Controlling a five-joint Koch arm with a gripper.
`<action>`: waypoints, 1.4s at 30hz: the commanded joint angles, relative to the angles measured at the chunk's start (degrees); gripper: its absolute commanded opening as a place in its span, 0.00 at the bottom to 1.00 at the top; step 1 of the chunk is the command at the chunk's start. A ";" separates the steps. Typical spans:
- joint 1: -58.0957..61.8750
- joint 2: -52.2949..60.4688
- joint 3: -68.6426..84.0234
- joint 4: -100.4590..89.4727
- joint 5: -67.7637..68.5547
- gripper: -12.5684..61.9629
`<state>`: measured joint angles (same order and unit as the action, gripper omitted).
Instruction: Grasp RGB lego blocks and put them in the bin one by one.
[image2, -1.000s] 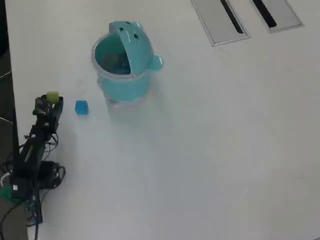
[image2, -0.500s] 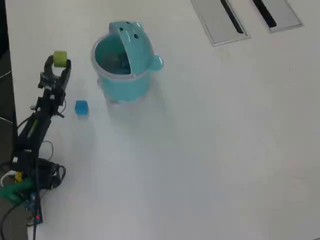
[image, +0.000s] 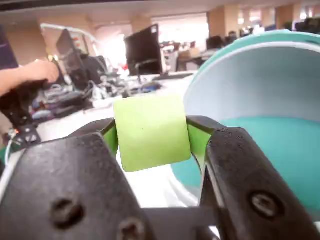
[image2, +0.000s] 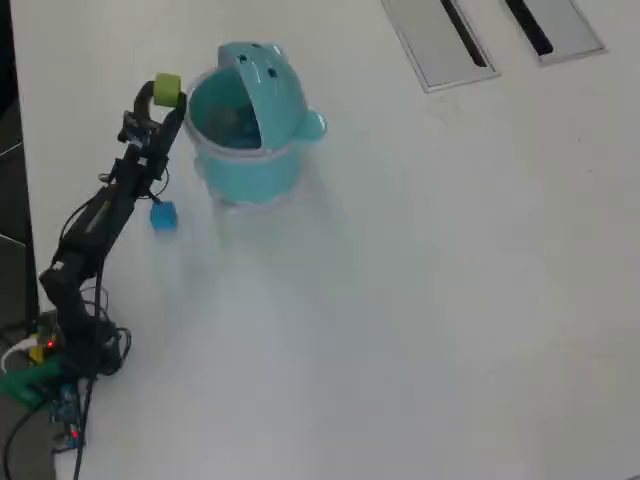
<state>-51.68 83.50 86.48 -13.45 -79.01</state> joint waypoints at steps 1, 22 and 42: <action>0.88 -0.53 -9.14 -2.46 -0.35 0.22; 10.63 -5.98 -7.73 -8.09 -16.44 0.52; 0.53 9.93 13.80 -11.60 -17.05 0.55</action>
<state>-49.92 89.30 101.95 -18.98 -95.54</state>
